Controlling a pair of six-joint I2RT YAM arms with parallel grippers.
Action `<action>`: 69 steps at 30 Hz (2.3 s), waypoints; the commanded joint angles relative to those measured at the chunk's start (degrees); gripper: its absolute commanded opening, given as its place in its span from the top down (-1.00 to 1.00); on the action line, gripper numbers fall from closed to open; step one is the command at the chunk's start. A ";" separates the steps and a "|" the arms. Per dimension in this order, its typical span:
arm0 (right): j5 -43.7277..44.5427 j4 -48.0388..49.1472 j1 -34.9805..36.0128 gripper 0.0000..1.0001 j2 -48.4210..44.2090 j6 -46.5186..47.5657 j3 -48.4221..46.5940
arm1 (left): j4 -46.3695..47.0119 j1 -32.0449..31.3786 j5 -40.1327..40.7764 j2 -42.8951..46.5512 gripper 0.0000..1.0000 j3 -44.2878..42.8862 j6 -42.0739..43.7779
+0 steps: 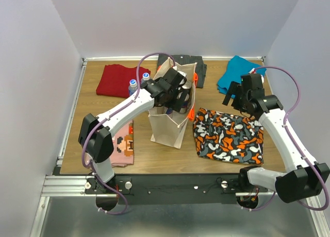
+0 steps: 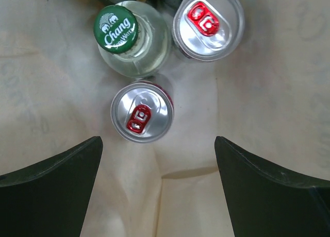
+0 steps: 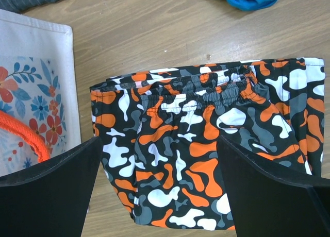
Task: Take the beverage out of the canvas bag
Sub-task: Take out the drink from the canvas bag.
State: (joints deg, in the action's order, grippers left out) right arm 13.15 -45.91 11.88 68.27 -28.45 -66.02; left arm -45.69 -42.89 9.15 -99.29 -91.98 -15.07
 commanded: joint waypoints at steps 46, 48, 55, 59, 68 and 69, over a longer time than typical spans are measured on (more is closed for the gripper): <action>3.38 0.38 -0.54 -1.00 2.39 1.73 0.89 | -2.47 2.90 0.61 -14.36 -0.83 -9.35 -6.81; 3.29 0.38 -0.45 -1.00 2.39 1.82 0.89 | -1.86 2.90 0.70 -14.10 -0.82 -8.65 -6.99; 3.11 0.47 -0.54 -1.00 2.66 1.99 0.89 | -1.68 2.99 0.70 -13.92 -0.77 -7.77 -7.60; 3.11 0.38 -0.45 -1.00 2.75 2.08 0.72 | -2.21 3.08 0.35 -13.83 -0.75 -7.33 -7.96; 2.85 0.56 -0.45 -1.00 3.36 2.26 0.19 | -0.98 3.52 -1.06 -12.34 -0.75 -4.70 -8.31; 2.85 0.56 -0.45 -1.00 3.36 2.26 0.28 | -0.54 3.69 -1.24 -12.07 -0.72 -4.52 -8.40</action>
State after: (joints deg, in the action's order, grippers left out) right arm 14.94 -45.93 11.88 70.96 -26.89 -65.49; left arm -47.46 -39.99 9.32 -112.77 -97.80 -22.52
